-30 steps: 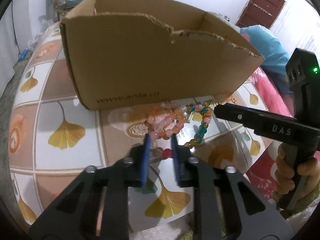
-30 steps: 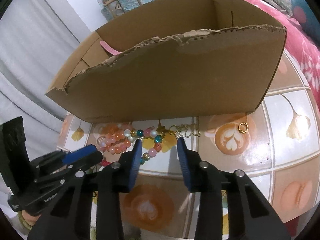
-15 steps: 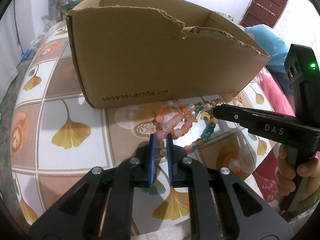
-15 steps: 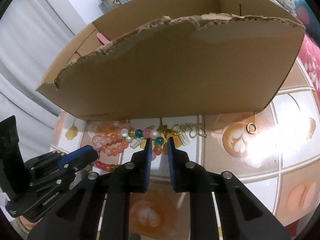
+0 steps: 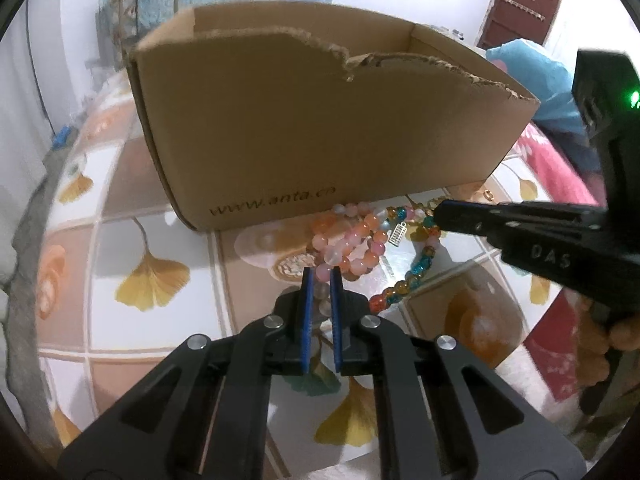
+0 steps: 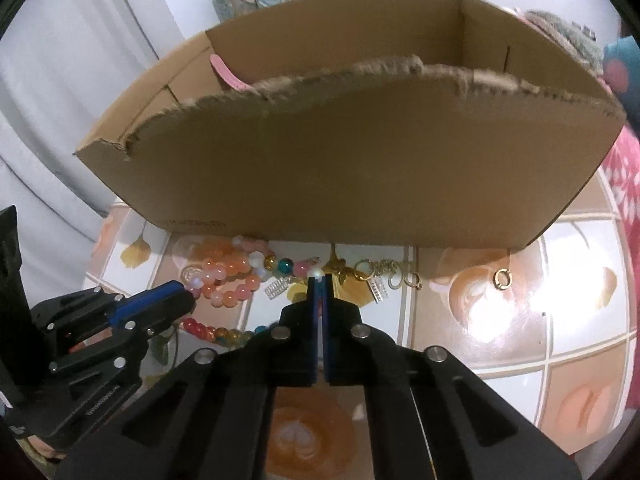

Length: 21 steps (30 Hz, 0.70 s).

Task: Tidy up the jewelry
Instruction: 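Close the right gripper on the pink-and-teal beaded bracelet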

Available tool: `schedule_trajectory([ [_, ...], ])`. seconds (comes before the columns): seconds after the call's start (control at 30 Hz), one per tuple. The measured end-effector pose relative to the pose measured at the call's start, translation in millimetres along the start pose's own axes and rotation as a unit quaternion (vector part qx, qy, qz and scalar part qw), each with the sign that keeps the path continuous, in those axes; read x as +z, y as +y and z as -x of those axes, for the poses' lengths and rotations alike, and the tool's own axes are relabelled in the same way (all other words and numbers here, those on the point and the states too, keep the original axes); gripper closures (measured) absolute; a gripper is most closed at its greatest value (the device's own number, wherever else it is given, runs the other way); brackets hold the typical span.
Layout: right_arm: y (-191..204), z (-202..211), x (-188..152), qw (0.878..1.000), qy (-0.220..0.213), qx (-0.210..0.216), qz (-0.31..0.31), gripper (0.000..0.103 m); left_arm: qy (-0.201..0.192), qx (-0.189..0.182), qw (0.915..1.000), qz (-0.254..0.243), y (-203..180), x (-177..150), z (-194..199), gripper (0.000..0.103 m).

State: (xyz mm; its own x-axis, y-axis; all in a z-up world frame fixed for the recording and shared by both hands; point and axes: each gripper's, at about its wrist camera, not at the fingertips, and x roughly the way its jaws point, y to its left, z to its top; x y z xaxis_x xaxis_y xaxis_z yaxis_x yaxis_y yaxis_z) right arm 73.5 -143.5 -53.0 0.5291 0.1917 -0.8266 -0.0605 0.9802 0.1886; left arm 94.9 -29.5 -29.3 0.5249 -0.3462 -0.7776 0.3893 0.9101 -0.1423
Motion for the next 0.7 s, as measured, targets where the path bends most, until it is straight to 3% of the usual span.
schedule_trajectory([
  [0.07, 1, 8, 1, 1.000, -0.012, 0.002, -0.001, 0.102, -0.014, 0.003, 0.9999, -0.007, -2, 2, 6, 0.096],
  [0.1, 2, 11, 1, 1.000, -0.016, 0.004, 0.000, 0.102, -0.023, 0.004, 0.9997, -0.009, -2, 4, 10, 0.102],
  [0.27, 8, 38, -6, 0.999, -0.033, 0.006, 0.015, 0.102, -0.038, 0.001, 0.9991, -0.018, -6, 9, 25, 0.103],
  [0.4, 6, 48, -19, 1.000, -0.022, 0.013, 0.014, 0.102, -0.024, -0.014, 0.9995, -0.016, -3, 2, 31, 0.103],
  [0.53, -6, 37, -20, 0.998, 0.001, 0.051, -0.029, 0.101, -0.003, -0.008, 0.9999, -0.010, -3, -1, 23, 0.103],
  [0.63, -7, 29, -14, 0.999, -0.004, 0.041, -0.024, 0.099, 0.002, -0.017, 0.9998, 0.014, 5, 0, 23, 0.103],
  [0.67, -8, 27, -12, 0.999, -0.002, 0.047, -0.027, 0.095, 0.002, -0.018, 0.9996, 0.020, 7, 1, 23, 0.102],
  [0.7, -10, 23, -10, 0.998, 0.005, 0.051, -0.034, 0.084, 0.003, -0.019, 0.9995, 0.024, 9, 2, 22, 0.097],
])
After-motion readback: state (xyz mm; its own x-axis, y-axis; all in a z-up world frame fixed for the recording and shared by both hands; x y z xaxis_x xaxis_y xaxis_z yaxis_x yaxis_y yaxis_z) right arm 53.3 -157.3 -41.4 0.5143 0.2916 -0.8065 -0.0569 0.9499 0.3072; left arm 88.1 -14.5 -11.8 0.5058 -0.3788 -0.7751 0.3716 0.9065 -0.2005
